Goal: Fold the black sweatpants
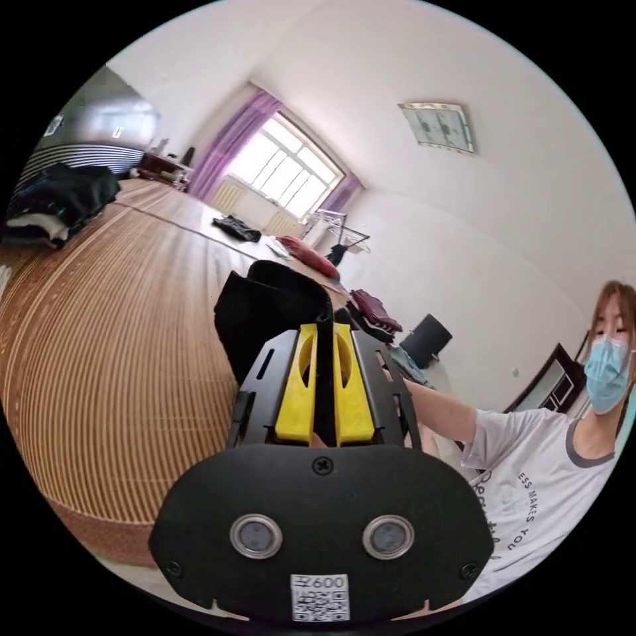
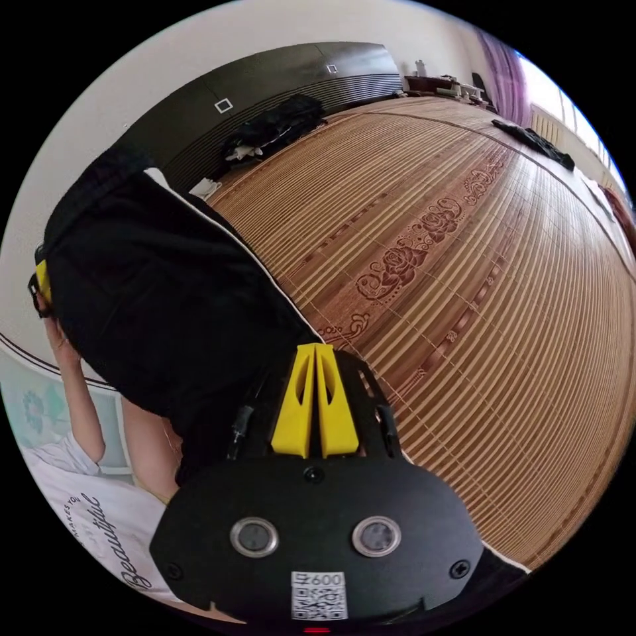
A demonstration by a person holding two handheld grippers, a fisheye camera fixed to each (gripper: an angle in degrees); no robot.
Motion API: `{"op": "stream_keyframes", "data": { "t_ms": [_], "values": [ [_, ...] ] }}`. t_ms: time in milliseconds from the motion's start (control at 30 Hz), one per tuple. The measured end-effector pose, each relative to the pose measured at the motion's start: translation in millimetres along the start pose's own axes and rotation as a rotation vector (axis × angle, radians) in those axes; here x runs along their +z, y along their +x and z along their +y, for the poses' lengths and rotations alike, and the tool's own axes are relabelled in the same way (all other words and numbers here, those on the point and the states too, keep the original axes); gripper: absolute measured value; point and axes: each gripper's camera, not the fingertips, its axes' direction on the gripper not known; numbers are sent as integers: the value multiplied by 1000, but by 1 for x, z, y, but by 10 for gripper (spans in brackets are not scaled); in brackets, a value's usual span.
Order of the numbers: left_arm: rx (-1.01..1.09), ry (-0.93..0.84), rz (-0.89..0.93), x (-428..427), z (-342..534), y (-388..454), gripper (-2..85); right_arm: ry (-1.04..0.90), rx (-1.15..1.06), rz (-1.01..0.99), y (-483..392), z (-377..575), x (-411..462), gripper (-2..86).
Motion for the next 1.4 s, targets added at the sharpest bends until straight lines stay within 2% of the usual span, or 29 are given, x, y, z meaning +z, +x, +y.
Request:
{"op": "stream_keyframes", "data": {
  "t_ms": [300,433,500,600,700,800,867,900,1000,1067,1200,1300,1400],
  "values": [
    [114,-127,167,101,44,78,15,73,24,-37,-6,-49,-133,-8],
    [89,-167,133,156,79,97,15,157,64,-79,0,-64,-201,-8],
    [49,-104,144,179,110,99,16,178,90,-147,10,-71,-236,-8],
    [4,-9,180,194,141,100,16,192,291,-298,54,-76,-299,-8],
    [11,-4,116,208,154,111,16,202,385,-401,103,-66,-376,-5],
    [67,-79,32,238,163,130,16,341,492,-405,146,-22,-476,7],
    [107,-141,-10,266,171,144,16,552,586,-406,169,34,-548,71],
    [132,-186,-41,288,179,154,16,582,594,-402,171,47,-562,84],
    [206,-305,-113,349,205,180,14,506,596,-460,173,77,-601,183],
    [258,-337,-136,380,224,194,14,446,553,-594,160,81,-617,258],
    [363,-400,-215,436,256,222,13,441,508,-699,130,63,-640,250],
    [408,-423,-262,455,269,236,15,384,462,-614,95,26,-658,239],
    [485,-432,-286,466,277,246,19,242,439,-508,66,-19,-652,228]
  ]
}}
